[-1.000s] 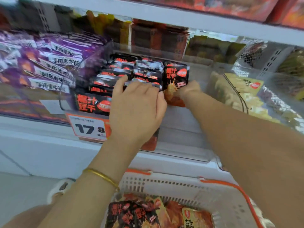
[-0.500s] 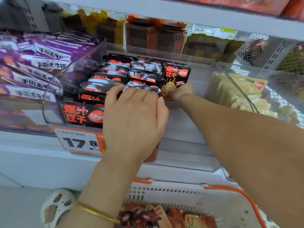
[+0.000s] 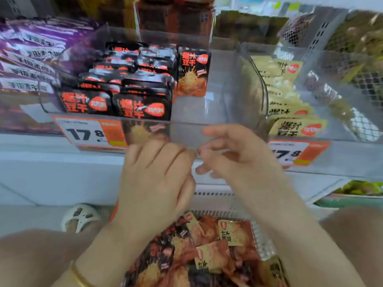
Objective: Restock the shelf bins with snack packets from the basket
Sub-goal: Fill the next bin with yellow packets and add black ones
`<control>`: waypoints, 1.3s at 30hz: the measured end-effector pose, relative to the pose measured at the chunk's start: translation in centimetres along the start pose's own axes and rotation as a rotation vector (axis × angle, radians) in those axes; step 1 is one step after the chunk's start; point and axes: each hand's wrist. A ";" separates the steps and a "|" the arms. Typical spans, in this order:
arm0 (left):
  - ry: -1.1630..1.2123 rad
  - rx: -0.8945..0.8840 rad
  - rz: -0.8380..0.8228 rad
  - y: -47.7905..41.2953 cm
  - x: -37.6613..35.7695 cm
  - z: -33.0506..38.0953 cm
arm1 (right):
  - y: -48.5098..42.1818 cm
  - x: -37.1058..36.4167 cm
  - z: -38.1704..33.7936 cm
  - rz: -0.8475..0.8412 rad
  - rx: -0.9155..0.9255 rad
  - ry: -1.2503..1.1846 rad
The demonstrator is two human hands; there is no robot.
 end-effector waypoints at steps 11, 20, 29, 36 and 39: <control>-0.061 0.339 -0.947 8.0 -4.0 1.5 | 7.2 -2.9 29.6 -0.479 -0.524 0.750; -0.116 0.347 -1.093 8.8 -4.5 1.0 | 6.2 -5.4 31.8 -0.373 -0.708 0.723; -0.092 0.379 -1.137 9.5 -5.9 1.1 | 5.4 -3.9 29.4 -0.247 -0.893 0.314; 0.285 0.695 -1.029 7.4 -6.1 0.3 | 1.8 1.7 18.6 -0.474 -0.750 0.123; 0.336 0.718 -0.915 5.1 -4.9 0.2 | 1.1 3.1 14.2 -0.347 -0.686 -0.087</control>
Point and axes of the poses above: each hand's wrist, its own y-axis away from the middle knuckle, its own x-axis out of the back of the hand, z = x × y, and after that the axes turned 9 degrees about z, right-handed
